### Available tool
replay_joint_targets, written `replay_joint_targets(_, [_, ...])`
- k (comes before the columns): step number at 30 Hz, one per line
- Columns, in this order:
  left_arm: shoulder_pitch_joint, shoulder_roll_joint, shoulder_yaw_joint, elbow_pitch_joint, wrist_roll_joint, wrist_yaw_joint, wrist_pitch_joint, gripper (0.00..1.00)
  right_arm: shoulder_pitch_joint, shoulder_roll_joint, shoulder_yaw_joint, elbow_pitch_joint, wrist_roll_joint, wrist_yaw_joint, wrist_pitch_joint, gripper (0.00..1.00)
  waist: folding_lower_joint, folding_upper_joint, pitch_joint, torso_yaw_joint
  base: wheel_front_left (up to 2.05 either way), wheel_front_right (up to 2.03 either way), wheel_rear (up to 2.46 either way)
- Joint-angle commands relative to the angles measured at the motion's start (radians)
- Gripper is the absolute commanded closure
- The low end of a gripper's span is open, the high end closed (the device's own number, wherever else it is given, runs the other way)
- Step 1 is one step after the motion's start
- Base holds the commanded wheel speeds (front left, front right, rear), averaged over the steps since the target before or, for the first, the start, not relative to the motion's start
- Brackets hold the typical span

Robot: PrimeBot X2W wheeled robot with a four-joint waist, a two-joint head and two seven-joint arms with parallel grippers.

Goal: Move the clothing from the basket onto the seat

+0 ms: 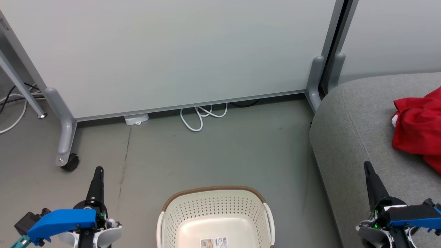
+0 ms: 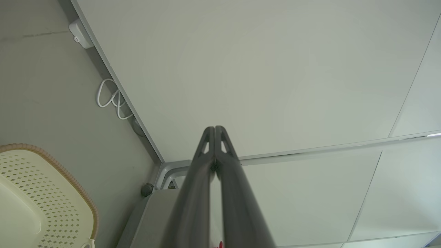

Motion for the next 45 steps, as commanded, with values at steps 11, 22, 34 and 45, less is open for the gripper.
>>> replay_joint_targets(11, [-0.022,0.003,0.016,-0.011,-0.092,-0.003,0.027,1.0,-0.019,-0.007,-0.001,0.001,0.099,0.001,0.028,1.0,0.0,0.0,0.0,-0.007,0.0,0.0,0.0])
replay_joint_targets(22, [-0.025,0.002,0.026,-0.014,-0.167,-0.003,0.047,1.0,-0.025,-0.008,-0.001,0.004,0.176,0.001,0.046,1.0,0.0,0.0,0.001,-0.014,0.0,0.0,0.0])
replay_joint_targets(34, [-0.025,0.0,0.028,-0.014,-0.171,-0.003,0.05,1.0,-0.026,-0.008,-0.001,0.004,0.182,0.001,0.047,1.0,0.0,0.0,0.001,-0.015,0.0,0.0,0.0])
replay_joint_targets(45, [-0.025,-0.002,0.029,-0.014,-0.169,-0.003,0.051,1.0,-0.026,-0.008,-0.001,0.004,0.182,0.001,0.047,1.0,0.0,0.0,0.001,-0.015,0.0,0.0,0.0])
